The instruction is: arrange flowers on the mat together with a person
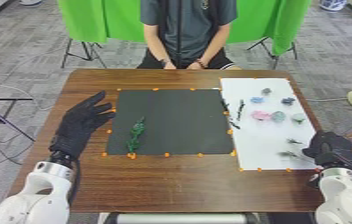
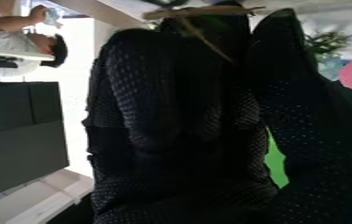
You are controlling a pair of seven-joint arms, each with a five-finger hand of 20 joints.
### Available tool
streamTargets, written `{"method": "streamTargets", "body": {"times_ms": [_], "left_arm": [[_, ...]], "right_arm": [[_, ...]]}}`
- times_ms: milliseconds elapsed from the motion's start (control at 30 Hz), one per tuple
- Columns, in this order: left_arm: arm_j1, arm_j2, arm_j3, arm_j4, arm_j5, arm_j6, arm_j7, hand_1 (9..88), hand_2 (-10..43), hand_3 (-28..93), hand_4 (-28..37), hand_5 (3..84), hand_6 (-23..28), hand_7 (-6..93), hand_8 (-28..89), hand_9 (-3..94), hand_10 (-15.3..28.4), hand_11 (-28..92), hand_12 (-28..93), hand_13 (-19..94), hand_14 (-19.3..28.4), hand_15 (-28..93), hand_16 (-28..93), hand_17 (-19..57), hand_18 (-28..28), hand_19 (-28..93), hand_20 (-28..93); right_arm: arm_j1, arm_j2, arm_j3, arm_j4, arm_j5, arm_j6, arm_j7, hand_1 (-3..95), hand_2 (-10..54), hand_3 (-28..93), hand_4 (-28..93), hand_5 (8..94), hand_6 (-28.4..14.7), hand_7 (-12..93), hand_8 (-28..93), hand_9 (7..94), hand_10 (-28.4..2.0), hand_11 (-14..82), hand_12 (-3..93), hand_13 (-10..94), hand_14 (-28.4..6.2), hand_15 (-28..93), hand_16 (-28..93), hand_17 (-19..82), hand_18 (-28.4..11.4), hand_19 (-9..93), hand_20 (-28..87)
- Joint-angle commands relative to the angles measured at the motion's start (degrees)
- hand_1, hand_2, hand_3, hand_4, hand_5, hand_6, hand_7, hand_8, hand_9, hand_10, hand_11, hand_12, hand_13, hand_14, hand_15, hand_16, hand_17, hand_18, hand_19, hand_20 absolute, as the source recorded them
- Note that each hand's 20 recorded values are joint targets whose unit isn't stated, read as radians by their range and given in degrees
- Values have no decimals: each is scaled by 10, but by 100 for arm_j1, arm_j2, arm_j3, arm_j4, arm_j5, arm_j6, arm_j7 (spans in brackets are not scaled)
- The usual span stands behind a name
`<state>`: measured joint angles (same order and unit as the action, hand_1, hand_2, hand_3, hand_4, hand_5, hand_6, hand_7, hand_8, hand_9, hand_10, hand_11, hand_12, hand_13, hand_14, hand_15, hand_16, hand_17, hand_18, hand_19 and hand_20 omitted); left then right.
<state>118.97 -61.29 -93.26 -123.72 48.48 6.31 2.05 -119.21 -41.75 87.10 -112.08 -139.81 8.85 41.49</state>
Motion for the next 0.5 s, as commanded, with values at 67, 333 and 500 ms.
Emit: {"method": "streamTargets", "body": {"times_ms": [67,333,500], "left_arm": [[87,-47,-54,-35,9,113,27,244,51,779,-245,392,83,99,-79,359,198,233,89,262,280,500,-88,-91,266,515,127],[165,-96,-232,-82,38,152,51,244,51,780,-245,392,84,100,-79,360,199,233,88,262,282,502,-88,-91,265,515,127],[271,-86,-318,-148,28,219,103,243,52,779,-245,392,84,100,-79,360,199,233,88,262,281,502,-89,-91,266,517,127]], "right_arm": [[89,96,156,-572,-110,453,-121,532,-95,635,-281,862,34,211,33,871,-91,389,225,805,-63,611,209,380,-179,846,111],[1652,-114,-994,-1252,507,458,-526,533,-95,647,-281,873,24,201,44,881,-97,398,227,810,-64,621,215,379,-186,863,119],[3207,-799,-2648,-922,672,142,-567,527,-95,642,-272,880,19,203,60,887,-101,408,230,814,-71,636,221,378,-193,875,122]]}}
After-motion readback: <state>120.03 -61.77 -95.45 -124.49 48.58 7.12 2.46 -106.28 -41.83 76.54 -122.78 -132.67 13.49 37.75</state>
